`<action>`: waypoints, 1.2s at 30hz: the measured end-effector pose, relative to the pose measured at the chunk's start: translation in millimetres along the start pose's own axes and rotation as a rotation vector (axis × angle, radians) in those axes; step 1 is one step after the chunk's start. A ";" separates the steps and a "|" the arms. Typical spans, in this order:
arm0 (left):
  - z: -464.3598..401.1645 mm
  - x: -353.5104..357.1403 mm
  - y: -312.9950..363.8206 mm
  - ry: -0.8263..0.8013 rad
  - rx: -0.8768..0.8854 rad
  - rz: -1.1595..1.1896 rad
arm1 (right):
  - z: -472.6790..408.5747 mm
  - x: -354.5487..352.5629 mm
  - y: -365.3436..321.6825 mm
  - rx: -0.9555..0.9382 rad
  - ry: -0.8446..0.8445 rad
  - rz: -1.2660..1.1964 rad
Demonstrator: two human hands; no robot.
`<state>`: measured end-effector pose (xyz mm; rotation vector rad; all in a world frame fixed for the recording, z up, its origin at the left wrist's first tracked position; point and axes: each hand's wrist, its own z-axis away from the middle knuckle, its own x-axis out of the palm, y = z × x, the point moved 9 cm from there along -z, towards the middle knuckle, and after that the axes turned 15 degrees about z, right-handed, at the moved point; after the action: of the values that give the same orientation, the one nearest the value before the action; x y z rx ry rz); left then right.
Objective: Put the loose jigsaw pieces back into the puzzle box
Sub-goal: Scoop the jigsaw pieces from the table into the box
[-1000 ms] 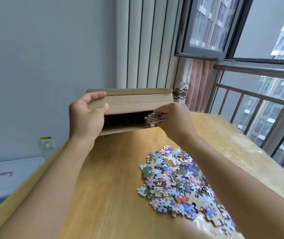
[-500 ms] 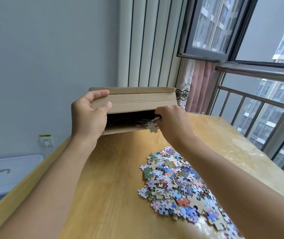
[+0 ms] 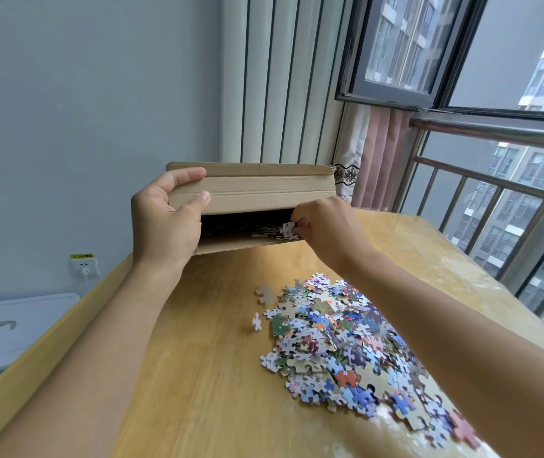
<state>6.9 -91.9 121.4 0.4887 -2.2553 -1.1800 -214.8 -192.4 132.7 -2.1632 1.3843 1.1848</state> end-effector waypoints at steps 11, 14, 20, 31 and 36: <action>0.1 -5.3 -7.0 -0.017 0.044 0.068 | 32.3 -18.2 -23.2 -0.236 -0.077 -0.200; 0.7 -6.4 -10.6 -0.019 0.047 0.073 | 35.8 9.8 -31.2 -0.301 -0.260 -0.085; 1.2 -14.5 -13.3 -0.029 0.089 0.055 | 42.0 -4.0 -37.0 -0.259 -0.123 -0.140; 7.1 -31.2 -22.8 -0.014 0.150 0.006 | 97.4 95.8 -94.4 -0.254 -0.806 -0.030; 9.5 -43.2 -28.5 0.010 0.135 -0.008 | 86.6 93.1 -84.2 -0.279 -0.694 0.038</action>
<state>36.9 -78.1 80.4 0.5542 -2.3364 -1.0316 -165.8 -152.6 -6.1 -1.6097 0.9923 1.9860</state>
